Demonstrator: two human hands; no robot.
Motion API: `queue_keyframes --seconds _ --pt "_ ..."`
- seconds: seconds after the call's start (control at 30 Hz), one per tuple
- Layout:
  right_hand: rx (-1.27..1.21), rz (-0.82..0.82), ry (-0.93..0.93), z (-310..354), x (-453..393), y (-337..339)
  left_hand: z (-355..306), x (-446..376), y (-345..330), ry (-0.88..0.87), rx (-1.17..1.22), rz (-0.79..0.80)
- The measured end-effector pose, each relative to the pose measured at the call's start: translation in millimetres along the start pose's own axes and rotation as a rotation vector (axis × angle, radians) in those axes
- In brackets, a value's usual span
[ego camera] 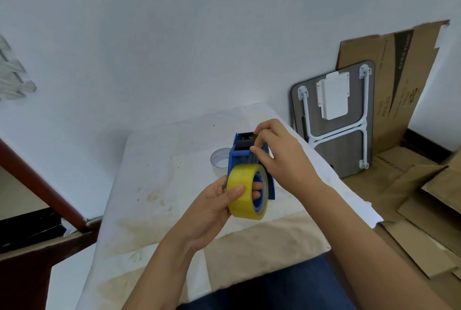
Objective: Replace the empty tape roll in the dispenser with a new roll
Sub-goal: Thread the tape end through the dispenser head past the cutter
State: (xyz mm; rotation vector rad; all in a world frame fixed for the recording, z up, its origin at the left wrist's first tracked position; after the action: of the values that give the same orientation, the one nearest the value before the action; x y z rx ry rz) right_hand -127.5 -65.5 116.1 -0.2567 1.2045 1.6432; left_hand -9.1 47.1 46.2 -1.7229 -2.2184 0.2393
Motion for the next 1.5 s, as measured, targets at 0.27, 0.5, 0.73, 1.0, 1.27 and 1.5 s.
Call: queue_keyframes --seconds 0.27,0.5,0.73,1.0,1.27,1.5 --pt "0.015 -0.032 0.026 -4 -2 -1 -3 0 -4 0.006 -0.078 0.010" --pt "-0.119 -0.054 -0.155 -19 0 -4 6 -1 -3 -0.026 -0.188 0.010" --pt "-0.202 -0.041 -0.259 -22 1 -8 8 -6 2 -0.007 -0.309 -0.022" --pt "-0.205 -0.061 -0.315 -26 4 -14 7 -14 8 -0.038 -0.393 -0.169" --pt "-0.193 -0.011 -0.384 -31 6 -13 19 -13 6 0.024 -0.320 -0.031" --pt "-0.122 0.021 -0.407 -31 5 -13 22 -15 6 0.086 -0.377 0.004"
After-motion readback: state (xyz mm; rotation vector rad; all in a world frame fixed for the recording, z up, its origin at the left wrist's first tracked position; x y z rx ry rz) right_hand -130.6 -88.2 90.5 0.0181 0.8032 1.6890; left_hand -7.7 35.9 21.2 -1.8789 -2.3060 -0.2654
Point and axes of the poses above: each hand's wrist, its own x-axis away from the middle knuckle, its own y-axis out of the back of the hand, z = x × y, the point moved 4 cm from there along -x, towards the middle knuckle, and after that the axes turned 8 degrees about -z, right-handed, at the moved point
